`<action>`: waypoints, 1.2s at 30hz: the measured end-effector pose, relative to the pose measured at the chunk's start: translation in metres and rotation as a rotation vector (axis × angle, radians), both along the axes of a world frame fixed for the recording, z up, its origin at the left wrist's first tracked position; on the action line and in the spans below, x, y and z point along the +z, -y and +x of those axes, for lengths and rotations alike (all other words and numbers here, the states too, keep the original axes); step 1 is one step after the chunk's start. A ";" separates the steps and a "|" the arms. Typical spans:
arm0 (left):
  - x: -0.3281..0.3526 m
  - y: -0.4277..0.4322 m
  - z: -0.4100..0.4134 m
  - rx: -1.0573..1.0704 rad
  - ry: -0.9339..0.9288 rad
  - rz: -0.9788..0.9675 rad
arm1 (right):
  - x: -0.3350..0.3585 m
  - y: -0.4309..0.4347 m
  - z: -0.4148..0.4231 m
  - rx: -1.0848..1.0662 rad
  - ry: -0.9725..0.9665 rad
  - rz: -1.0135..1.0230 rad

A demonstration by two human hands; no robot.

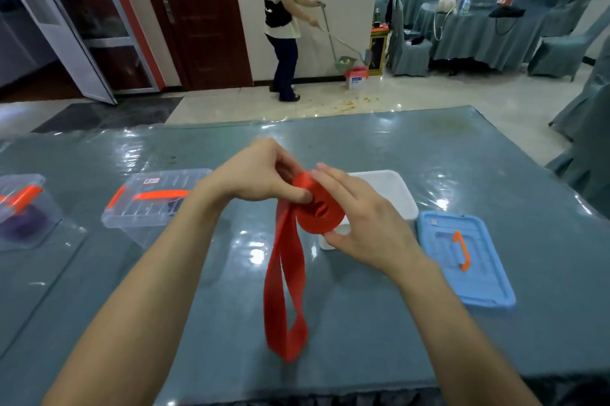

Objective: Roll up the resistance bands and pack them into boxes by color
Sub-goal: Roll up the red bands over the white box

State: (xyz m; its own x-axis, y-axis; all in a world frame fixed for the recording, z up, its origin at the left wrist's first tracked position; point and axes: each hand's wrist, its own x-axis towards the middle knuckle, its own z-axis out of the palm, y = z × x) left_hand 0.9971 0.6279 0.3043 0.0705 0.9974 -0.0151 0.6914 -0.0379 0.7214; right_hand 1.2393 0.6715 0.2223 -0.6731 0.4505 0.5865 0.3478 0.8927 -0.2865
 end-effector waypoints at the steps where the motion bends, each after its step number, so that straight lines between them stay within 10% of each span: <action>1: 0.000 0.000 -0.001 -0.004 0.000 0.004 | 0.001 0.002 -0.003 -0.002 -0.028 0.024; 14: -0.100 0.019 0.002 0.047 0.583 0.004 | -0.051 0.013 -0.011 -0.219 -0.320 -0.050; 28: -0.074 0.002 0.042 -0.047 -0.343 -0.009 | -0.045 -0.031 0.033 0.006 0.028 -0.739; 36: -0.109 0.016 0.054 0.118 0.274 0.026 | -0.057 -0.048 0.068 0.099 -0.321 -0.904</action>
